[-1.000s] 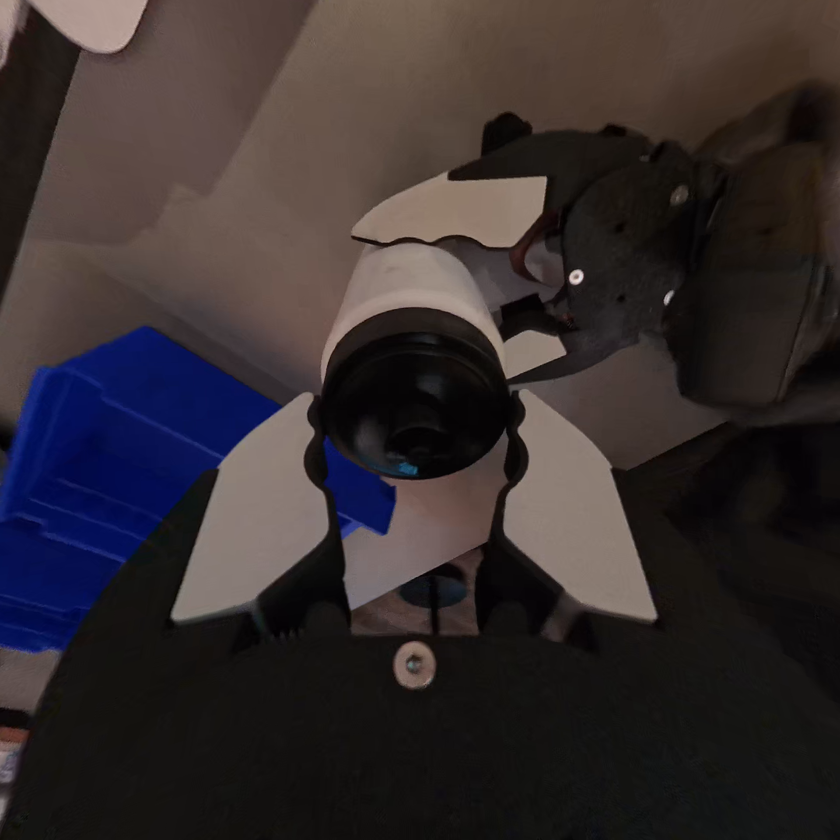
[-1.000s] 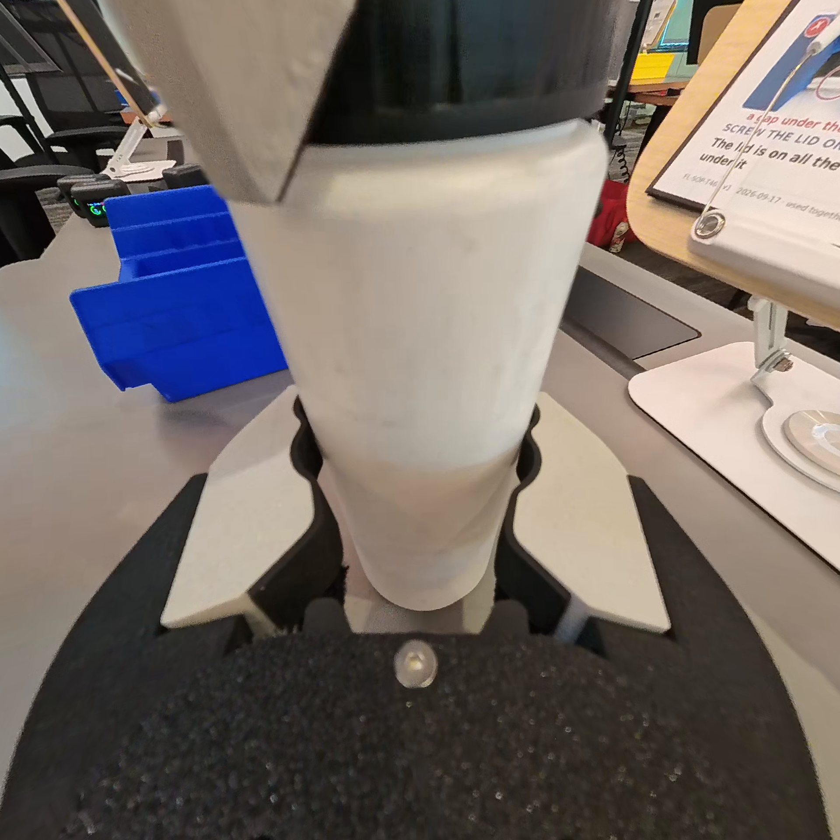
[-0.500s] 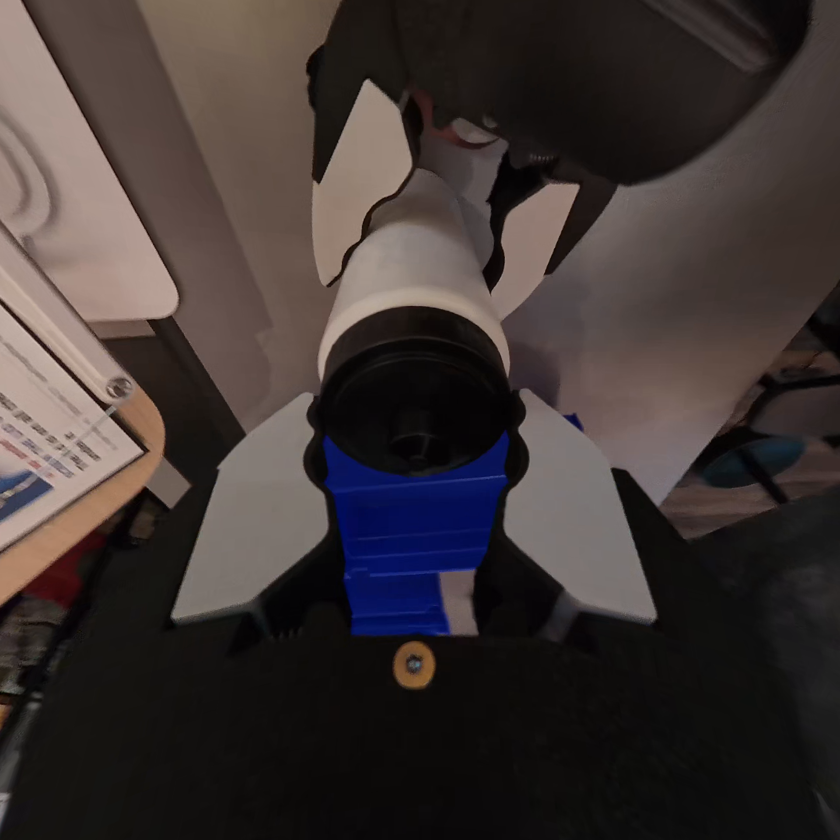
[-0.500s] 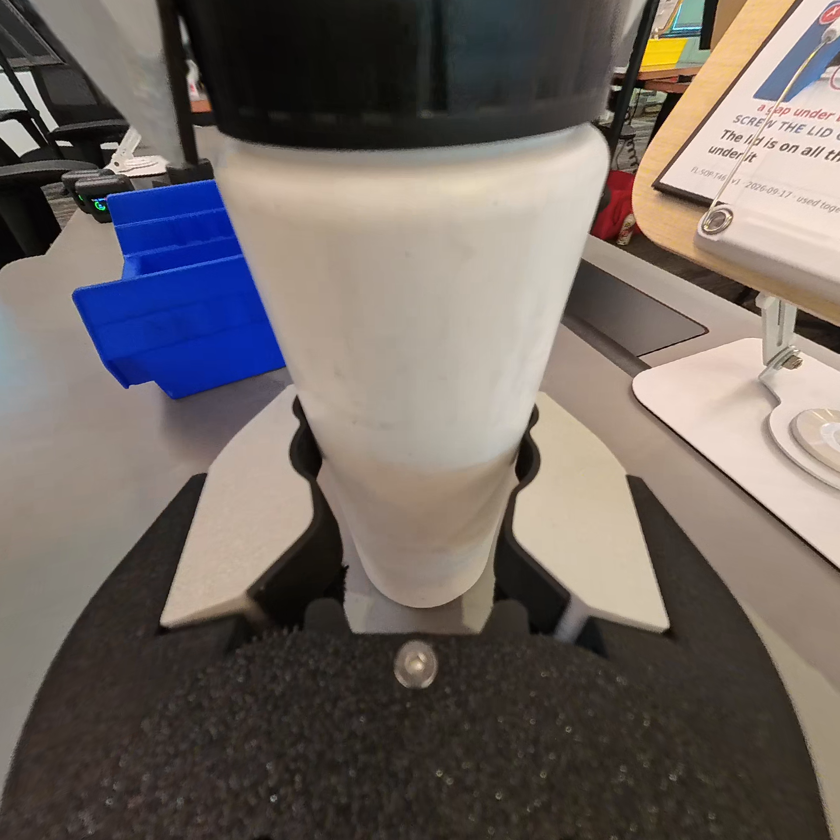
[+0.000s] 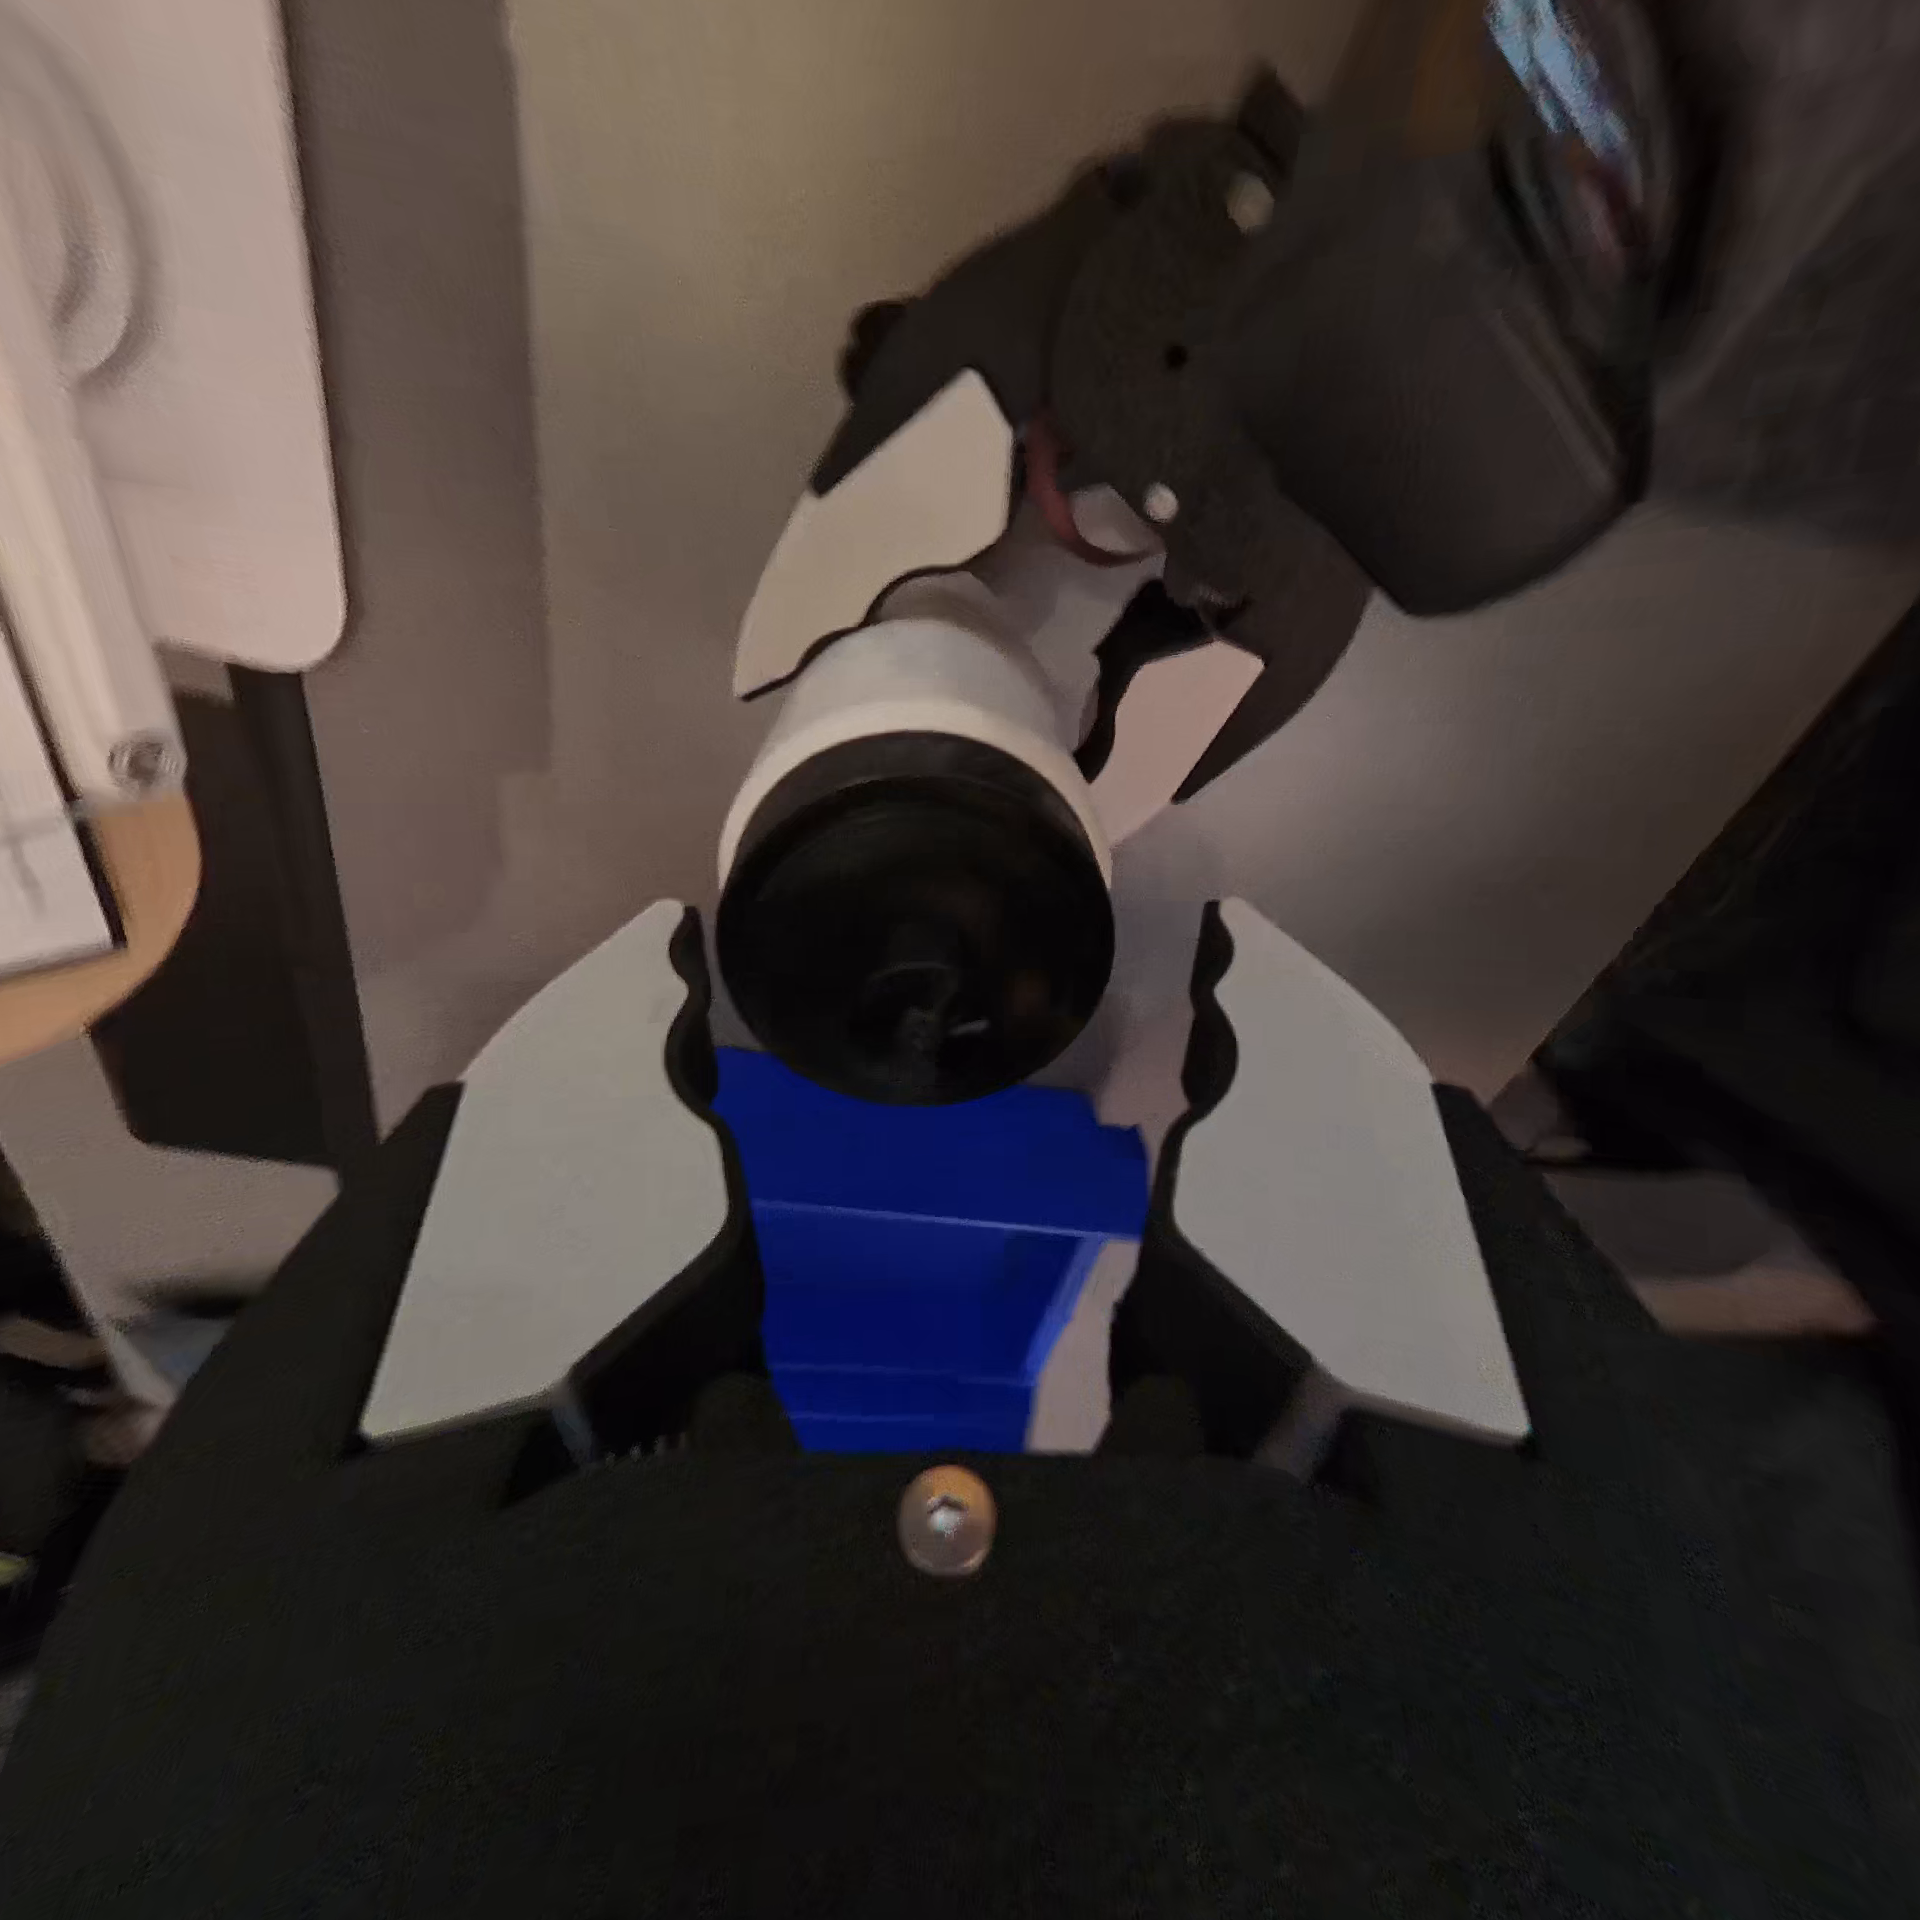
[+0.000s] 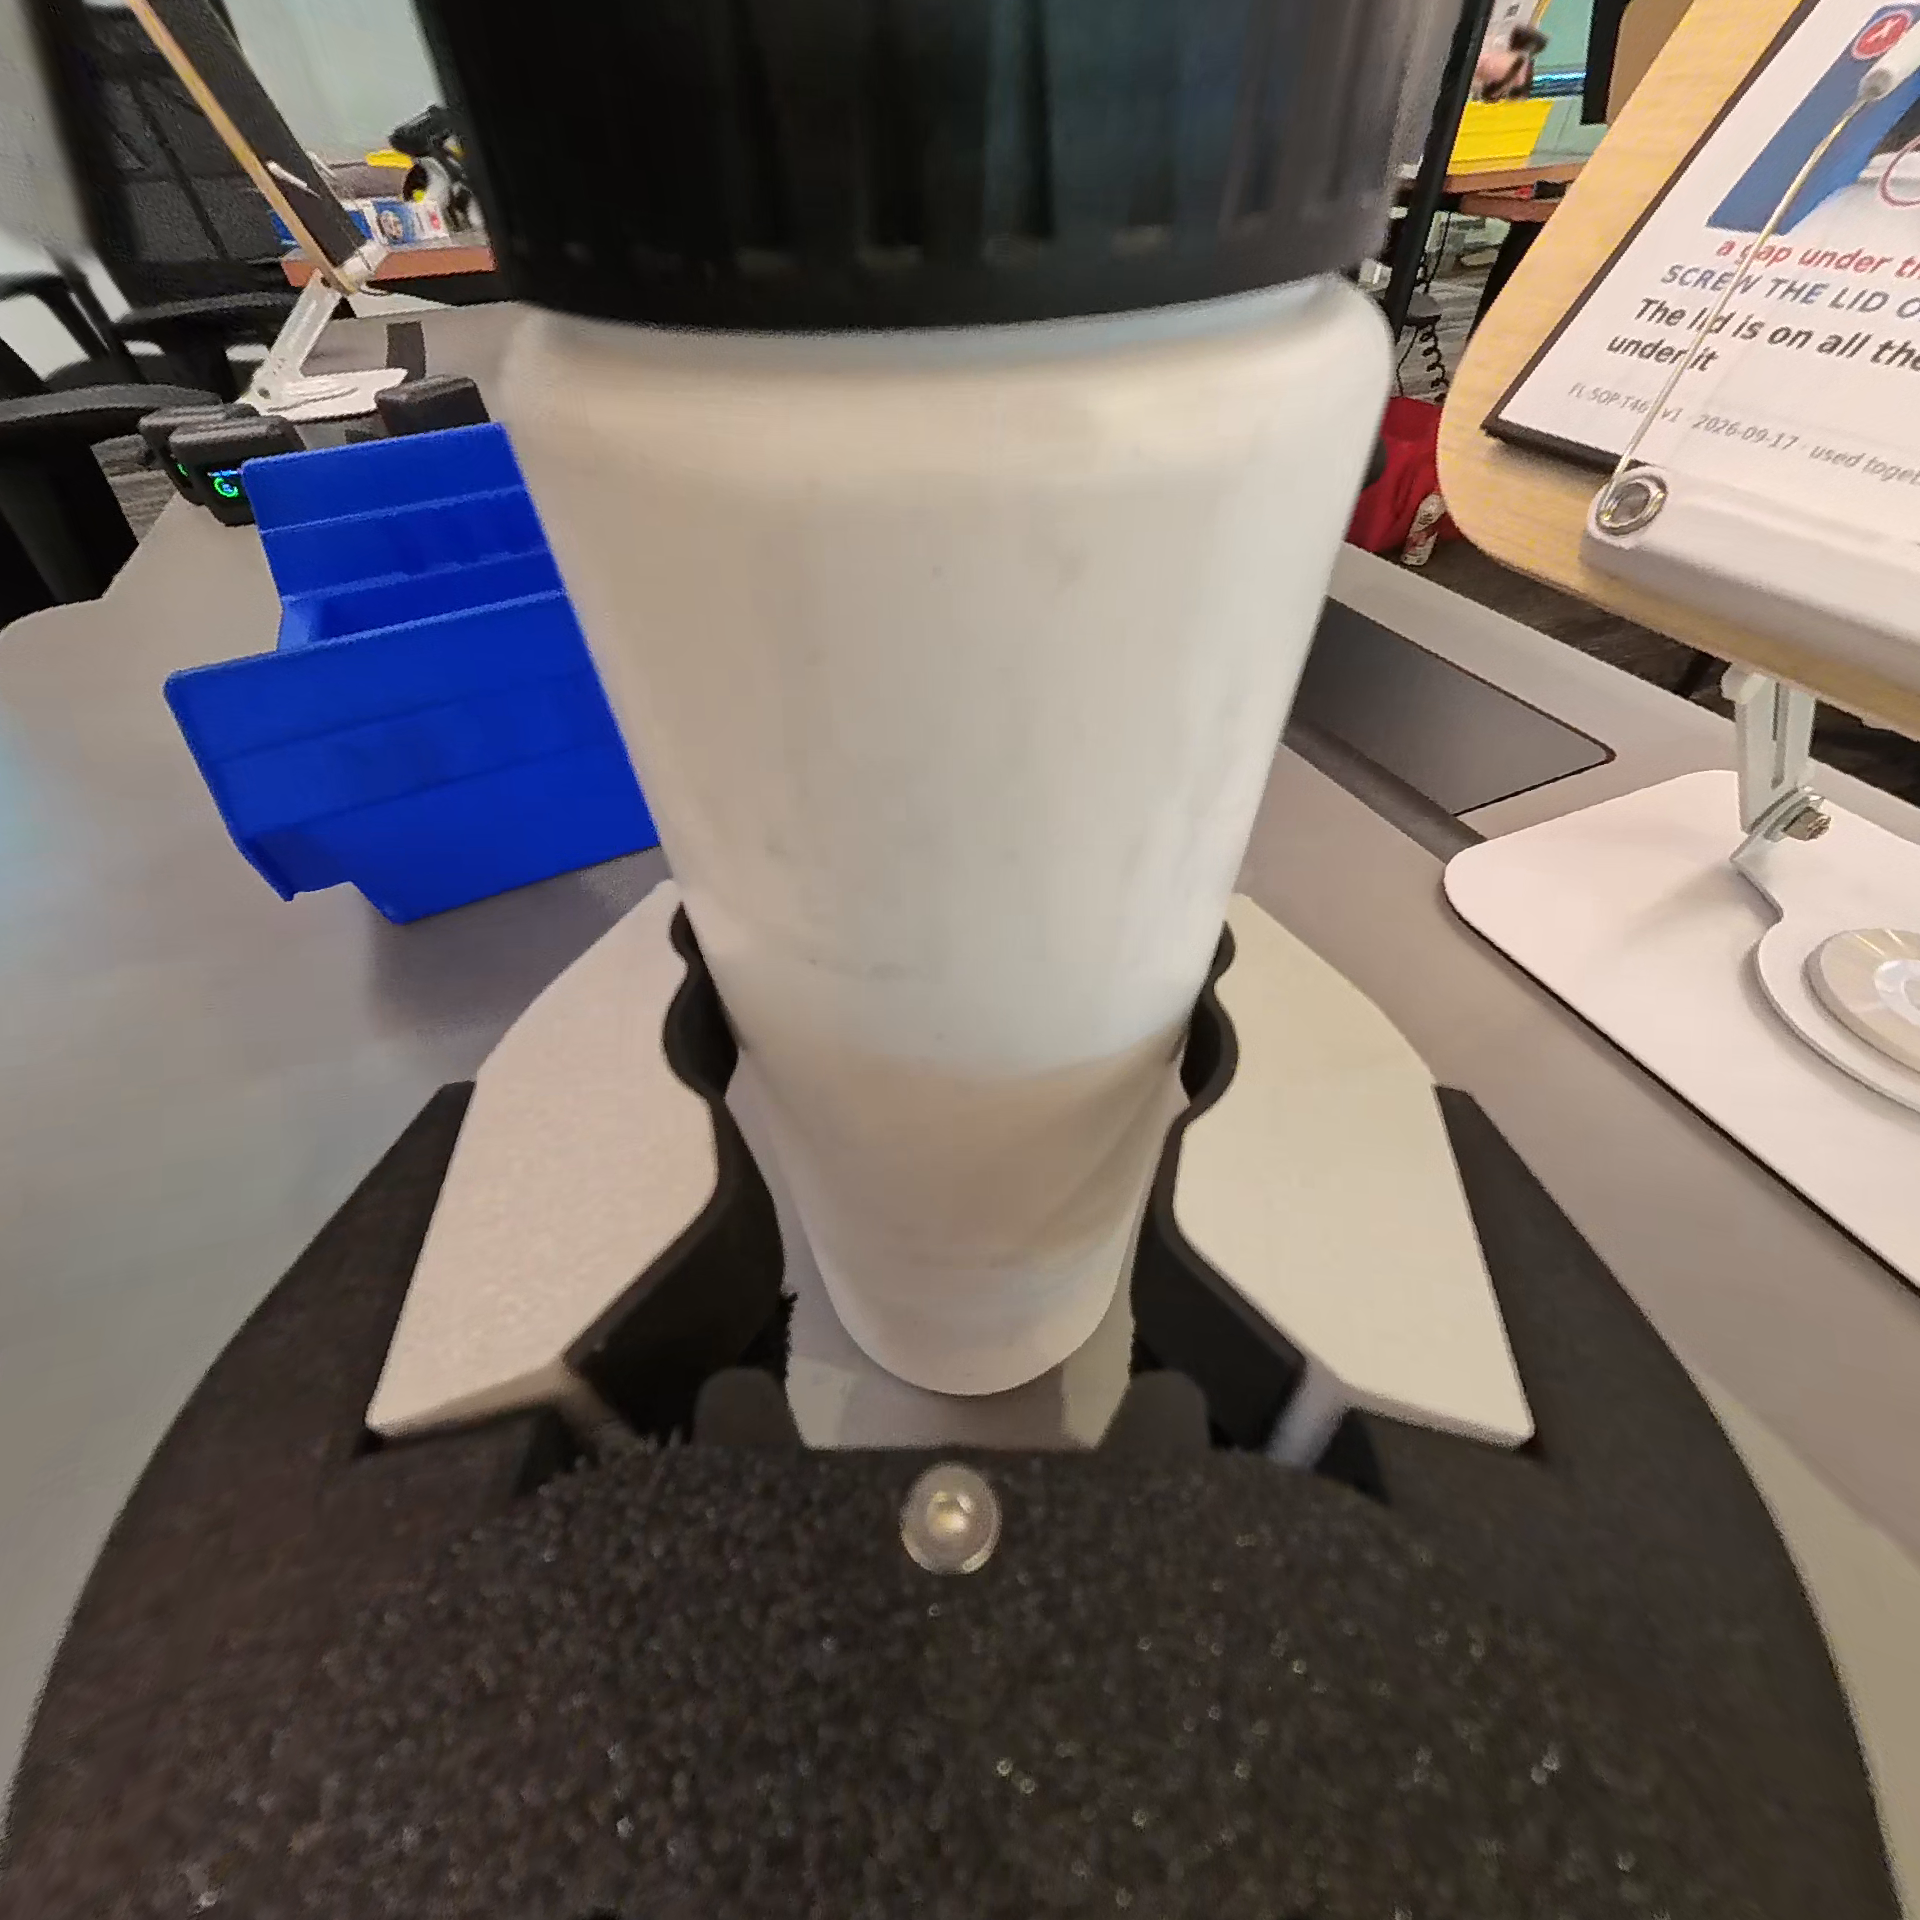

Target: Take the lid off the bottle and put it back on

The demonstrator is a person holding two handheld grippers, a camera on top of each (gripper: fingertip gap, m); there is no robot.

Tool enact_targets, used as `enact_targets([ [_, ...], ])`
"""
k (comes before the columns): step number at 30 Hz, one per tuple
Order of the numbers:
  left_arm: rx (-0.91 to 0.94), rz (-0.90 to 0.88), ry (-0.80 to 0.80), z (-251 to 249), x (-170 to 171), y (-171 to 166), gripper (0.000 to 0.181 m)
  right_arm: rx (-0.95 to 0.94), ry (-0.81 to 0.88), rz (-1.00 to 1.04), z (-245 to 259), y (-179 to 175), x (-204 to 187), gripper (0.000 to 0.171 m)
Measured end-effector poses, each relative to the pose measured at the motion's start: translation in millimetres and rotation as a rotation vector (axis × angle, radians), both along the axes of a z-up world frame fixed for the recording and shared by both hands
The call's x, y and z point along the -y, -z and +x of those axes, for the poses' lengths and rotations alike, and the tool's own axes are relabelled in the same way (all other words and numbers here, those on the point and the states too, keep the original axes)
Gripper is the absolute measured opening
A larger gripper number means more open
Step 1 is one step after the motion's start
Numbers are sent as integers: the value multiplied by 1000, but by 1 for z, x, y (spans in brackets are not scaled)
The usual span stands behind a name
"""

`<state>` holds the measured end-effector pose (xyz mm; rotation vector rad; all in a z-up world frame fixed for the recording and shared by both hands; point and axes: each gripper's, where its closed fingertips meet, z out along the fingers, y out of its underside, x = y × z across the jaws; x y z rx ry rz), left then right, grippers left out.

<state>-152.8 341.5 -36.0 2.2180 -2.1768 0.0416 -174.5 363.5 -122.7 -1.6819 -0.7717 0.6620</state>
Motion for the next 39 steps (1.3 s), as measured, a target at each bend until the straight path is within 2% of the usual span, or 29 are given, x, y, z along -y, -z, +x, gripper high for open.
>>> enact_targets([
  [5,131,63,-465,7,-12,-24,99,-2,2,0,0,0,0,87],
  [6,143,71,-569,6,-15,-27,96,-2,3,-1,0,0,0,87],
  [9,200,8,-792,9,-12,-30,98,1,10,0,0,0,0,87],
  [16,138,6,-899,6,-8,-11,99,9,21,2,0,0,0,87],
  [18,101,19,-907,2,-8,-6,92,4,21,-2,0,0,0,87],
  [19,92,25,-901,1,-9,-5,71,4,21,-2,0,0,0,87],
  [20,92,10,-893,2,-7,-4,69,4,21,-2,0,0,0,87],
  [24,41,-2,-818,-1,-4,-4,69,14,27,2,-1,0,1,87],
  [39,-63,65,10,-8,0,-2,71,24,9,5,-2,1,1,86],
])
